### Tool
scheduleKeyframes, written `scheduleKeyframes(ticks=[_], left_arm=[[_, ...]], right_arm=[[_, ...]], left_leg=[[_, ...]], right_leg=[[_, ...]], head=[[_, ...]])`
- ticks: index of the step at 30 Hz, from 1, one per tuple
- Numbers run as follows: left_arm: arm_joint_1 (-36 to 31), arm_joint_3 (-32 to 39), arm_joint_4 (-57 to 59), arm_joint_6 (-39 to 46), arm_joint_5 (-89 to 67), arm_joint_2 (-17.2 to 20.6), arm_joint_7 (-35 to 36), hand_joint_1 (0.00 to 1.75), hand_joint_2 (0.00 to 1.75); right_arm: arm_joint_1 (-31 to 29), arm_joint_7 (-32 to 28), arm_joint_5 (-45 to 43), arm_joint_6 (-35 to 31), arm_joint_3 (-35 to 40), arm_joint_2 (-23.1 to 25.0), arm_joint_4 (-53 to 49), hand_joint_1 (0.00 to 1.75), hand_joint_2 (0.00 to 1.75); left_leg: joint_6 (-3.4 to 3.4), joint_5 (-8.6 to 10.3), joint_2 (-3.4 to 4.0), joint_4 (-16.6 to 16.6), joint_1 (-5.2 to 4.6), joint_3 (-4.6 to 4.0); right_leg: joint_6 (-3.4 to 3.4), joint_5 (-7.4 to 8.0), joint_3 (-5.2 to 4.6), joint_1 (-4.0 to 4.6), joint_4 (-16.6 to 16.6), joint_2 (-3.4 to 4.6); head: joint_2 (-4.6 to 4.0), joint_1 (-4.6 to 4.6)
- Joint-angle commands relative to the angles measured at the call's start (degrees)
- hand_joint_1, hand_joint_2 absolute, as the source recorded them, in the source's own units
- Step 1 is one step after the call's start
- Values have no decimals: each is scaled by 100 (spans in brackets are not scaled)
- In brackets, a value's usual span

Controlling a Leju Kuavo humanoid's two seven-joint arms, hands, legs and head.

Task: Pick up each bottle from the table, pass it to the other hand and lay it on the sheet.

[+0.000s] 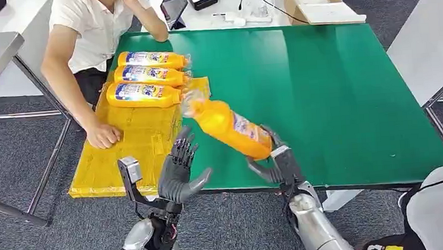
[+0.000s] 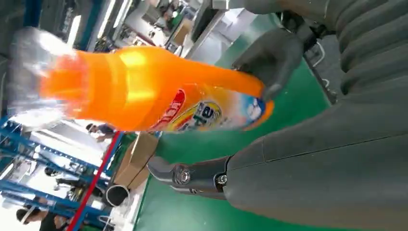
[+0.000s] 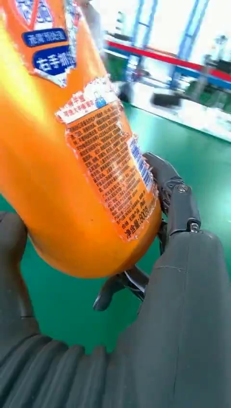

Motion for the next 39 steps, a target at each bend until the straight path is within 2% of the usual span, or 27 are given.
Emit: scheduleKeyframes(ticks=[1,5,8,10,13,20,22,23,28,31,32,33,34,37,38,39], left_arm=[[-388,-207,435,-34,-79,176,1,0,175],[-367,-187,308,-42,-65,129,-9,0,175],[-349,-167,247,-16,-35,105,-9,0,175],[-349,-167,247,-16,-35,105,-9,0,175],[-349,-167,247,-16,-35,105,-9,0,175],[-353,-61,-37,201,213,-47,-148,0,175],[-371,-69,-72,144,319,-81,-200,0,175],[-383,-85,-75,93,334,-82,-269,0,175],[-392,-68,-47,-80,507,-136,-378,0,175],[-408,-79,-13,-95,506,-133,-382,0,175],[-424,-80,24,-94,508,-133,-382,14,175],[-426,-86,47,-144,527,-142,-399,162,175],[-425,-85,59,-157,534,-144,-399,175,175],[-412,-147,54,-280,505,-125,-471,175,175],[-412,-147,54,-280,505,-125,-471,175,175],[-412,-147,54,-280,505,-125,-471,175,175]], right_arm=[[36,-2,-52,123,785,140,-104,175,175],[46,-13,-78,179,991,129,27,175,175],[51,8,-101,135,1022,146,93,175,175],[51,8,-101,135,1022,146,93,175,175],[51,8,-101,135,1022,146,93,175,175],[12,46,-126,246,1351,226,285,175,175],[-16,-4,-138,419,1516,256,332,175,175],[-30,-24,-196,608,1567,266,344,175,175],[11,-24,-387,1237,1848,260,245,175,175],[7,-24,-357,1216,1899,244,228,175,175],[-5,-22,-357,1200,1906,240,223,175,175],[-6,-24,-385,1219,1921,238,204,175,175],[-5,-24,-412,1240,1917,236,186,175,175],[-13,-24,-426,1235,1947,222,137,175,175],[-13,-24,-426,1235,1947,222,137,175,175],[-13,-24,-426,1235,1947,222,137,175,175]], left_leg=[[-4,-7,5,-3,2,20],[-7,-15,8,-2,3,34],[-4,-4,-1,-3,1,12],[-9,-19,6,-2,3,44],[-4,-4,0,-3,-1,12],[-6,-14,5,1,3,27],[-4,-7,3,0,1,12],[-10,-24,8,5,5,45],[-4,-4,4,-2,0,11],[-7,-13,4,0,3,30],[-6,-11,4,-1,2,28],[-7,-16,6,1,5,35],[-3,-3,2,-2,0,11],[-5,-7,-1,-1,2,17],[-10,-23,3,2,5,48],[-5,-9,2,-1,1,19]], right_leg=[[-8,-6,19,2,-2,4],[-13,-14,33,4,0,4],[-7,-5,14,1,-3,-2],[-16,-18,43,4,-1,3],[-7,-5,13,0,-1,-2],[-12,-13,28,4,2,2],[-7,-6,12,2,1,1],[-18,-23,44,6,7,4],[-7,-4,12,1,-1,2],[-12,-13,31,4,1,1],[-11,-11,29,2,-1,2],[-13,-14,36,6,-1,3],[-6,-4,12,0,-2,0],[-9,-8,20,3,-2,-3],[-18,-23,50,7,2,-1],[-9,-9,21,2,-1,0]], head=[[0,0],[0,0],[0,0],[0,0],[0,-2],[0,0],[0,-2],[0,0],[0,-2],[0,0],[0,0],[0,0],[0,-2],[0,0],[0,-2],[0,0]])
